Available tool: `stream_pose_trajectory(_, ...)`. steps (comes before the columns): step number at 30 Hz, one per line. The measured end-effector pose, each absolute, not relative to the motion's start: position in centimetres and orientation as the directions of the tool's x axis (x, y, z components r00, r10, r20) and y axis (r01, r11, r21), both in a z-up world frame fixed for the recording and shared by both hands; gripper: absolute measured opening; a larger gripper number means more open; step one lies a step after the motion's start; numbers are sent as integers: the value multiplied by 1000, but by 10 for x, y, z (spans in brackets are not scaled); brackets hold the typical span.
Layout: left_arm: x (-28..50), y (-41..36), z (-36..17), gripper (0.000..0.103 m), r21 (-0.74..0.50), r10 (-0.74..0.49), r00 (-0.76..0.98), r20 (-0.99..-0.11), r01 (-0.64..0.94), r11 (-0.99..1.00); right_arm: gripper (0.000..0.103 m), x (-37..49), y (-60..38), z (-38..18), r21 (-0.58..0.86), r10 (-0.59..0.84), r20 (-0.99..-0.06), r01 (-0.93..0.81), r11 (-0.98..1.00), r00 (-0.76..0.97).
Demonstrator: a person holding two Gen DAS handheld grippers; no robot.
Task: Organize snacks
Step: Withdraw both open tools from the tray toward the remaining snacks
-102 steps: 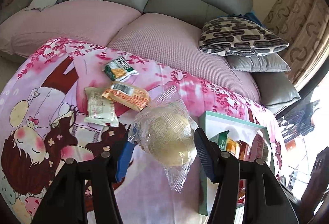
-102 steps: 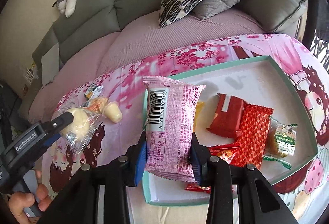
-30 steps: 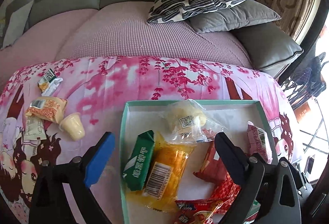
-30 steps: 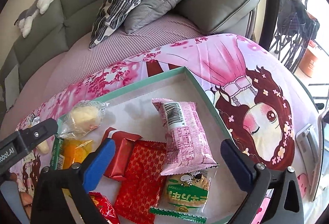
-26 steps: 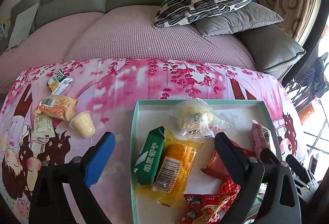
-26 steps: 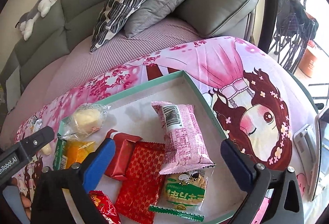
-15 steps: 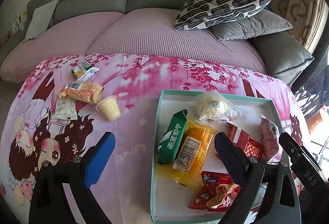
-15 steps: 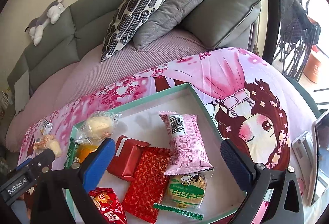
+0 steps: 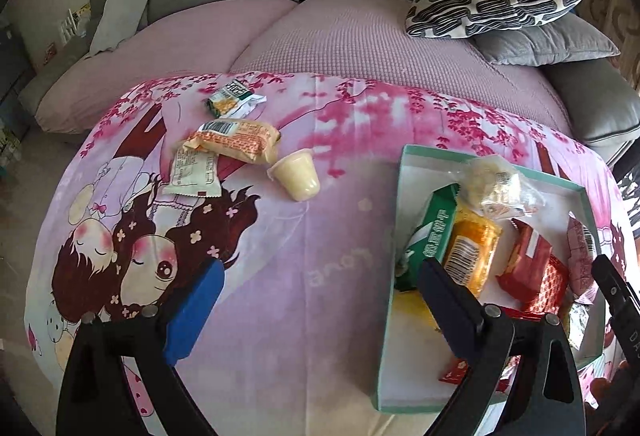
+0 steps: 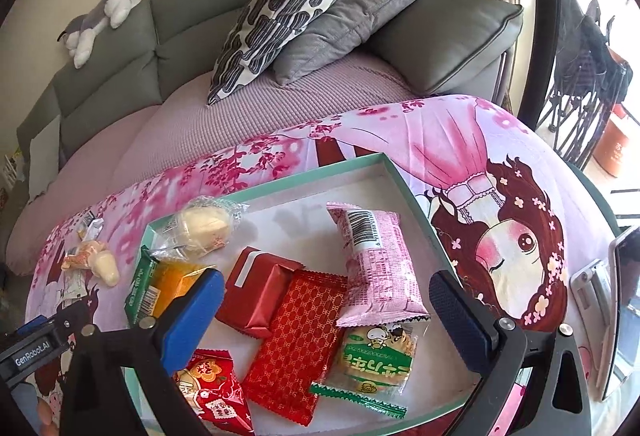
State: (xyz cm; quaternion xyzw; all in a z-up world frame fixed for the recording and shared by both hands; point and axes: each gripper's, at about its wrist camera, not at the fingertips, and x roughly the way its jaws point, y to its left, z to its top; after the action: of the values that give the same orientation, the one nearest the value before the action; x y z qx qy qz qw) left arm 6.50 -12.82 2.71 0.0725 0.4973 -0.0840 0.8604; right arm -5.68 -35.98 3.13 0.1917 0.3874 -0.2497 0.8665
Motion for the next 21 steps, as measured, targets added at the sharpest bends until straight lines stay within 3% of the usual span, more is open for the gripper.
stream_pose_trajectory(8, 89, -93, 13, 97, 45, -47, 484, -874, 177, 983, 103, -47, -331, 33, 56, -330, -764, 566, 822, 554)
stream_pose_trajectory(15, 109, -76, 22, 97, 105, -37, 542, -840, 228, 968, 103, -27, -302, 37, 87, -297, -761, 543, 835, 577)
stream_pose_trajectory(21, 126, -51, 17, 97, 46, -97, 523, -847, 253, 966, 103, -5, -278, 32, 85, -275, -782, 532, 843, 560)
